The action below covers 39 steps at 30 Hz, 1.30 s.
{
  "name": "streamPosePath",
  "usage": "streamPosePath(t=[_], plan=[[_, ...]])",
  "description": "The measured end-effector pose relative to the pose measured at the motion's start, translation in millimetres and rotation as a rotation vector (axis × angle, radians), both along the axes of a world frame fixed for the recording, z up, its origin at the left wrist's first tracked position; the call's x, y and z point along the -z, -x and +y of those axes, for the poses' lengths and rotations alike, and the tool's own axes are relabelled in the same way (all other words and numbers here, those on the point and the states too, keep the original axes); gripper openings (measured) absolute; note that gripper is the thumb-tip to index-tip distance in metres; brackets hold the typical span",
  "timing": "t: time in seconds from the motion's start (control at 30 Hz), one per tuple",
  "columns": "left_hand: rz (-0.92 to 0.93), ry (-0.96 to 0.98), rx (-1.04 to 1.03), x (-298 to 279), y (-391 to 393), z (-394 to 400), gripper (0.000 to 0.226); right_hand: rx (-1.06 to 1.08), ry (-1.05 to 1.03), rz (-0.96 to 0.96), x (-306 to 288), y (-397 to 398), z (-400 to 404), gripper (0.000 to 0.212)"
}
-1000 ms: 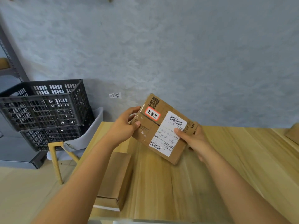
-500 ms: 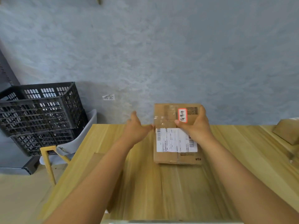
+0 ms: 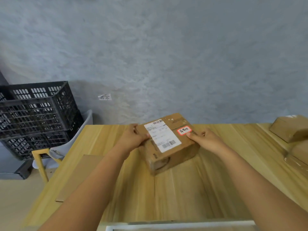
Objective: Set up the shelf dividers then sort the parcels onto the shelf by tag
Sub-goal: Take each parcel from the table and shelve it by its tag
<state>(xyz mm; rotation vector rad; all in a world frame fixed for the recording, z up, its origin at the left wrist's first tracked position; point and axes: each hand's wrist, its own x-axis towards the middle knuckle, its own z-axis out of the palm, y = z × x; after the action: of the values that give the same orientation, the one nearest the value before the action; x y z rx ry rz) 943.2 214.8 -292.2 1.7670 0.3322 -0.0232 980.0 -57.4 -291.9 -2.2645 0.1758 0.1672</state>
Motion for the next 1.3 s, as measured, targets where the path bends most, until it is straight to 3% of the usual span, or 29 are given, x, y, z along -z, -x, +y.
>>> streamPosePath(t=[0.07, 0.2, 0.33, 0.4, 0.53, 0.63, 0.73, 0.97, 1.07, 1.13, 1.2, 1.3], plan=[[-0.012, 0.039, -0.045, 5, -3, 1, 0.075, -0.013, -0.087, 0.066, 10, 3, 1, 0.038], [0.124, 0.123, -0.064, 12, 1, 0, 0.044, -0.046, -0.301, 0.192, 19, 8, 4, 0.036], [0.252, 0.178, -0.033, 11, 10, -1, 0.036, -0.051, -0.441, 0.321, 21, 12, 10, 0.030], [0.216, 0.214, -0.034, 12, 13, 0, 0.035, -0.056, -0.487, 0.301, 19, 13, 13, 0.032], [0.029, 0.323, -0.034, 10, 15, 6, 0.035, -0.070, -0.632, 0.209, 14, 13, 14, 0.054], [-0.076, 0.400, -0.028, -2, 17, 9, 0.035, -0.161, -0.660, 0.250, 8, 15, 15, 0.069], [-0.128, 0.389, 0.002, -14, 21, 10, 0.035, -0.209, -0.675, 0.213, 0, 21, 19, 0.062], [-0.264, 0.259, 0.130, -57, 11, -7, 0.038, -0.052, -0.708, 0.008, -32, 44, -9, 0.051], [-0.351, -0.044, 0.155, -69, 3, -19, 0.038, 0.028, -0.735, -0.037, -45, 66, -33, 0.048], [-0.446, -0.457, 0.218, -68, -4, -26, 0.030, 0.108, -0.701, -0.067, -50, 87, -46, 0.048], [-0.502, -0.824, 0.337, -68, -9, -38, 0.035, 0.195, -0.639, -0.108, -53, 111, -58, 0.046], [-0.581, -1.105, 0.468, -66, -9, -68, 0.043, 0.336, -0.557, -0.142, -52, 152, -80, 0.046]])
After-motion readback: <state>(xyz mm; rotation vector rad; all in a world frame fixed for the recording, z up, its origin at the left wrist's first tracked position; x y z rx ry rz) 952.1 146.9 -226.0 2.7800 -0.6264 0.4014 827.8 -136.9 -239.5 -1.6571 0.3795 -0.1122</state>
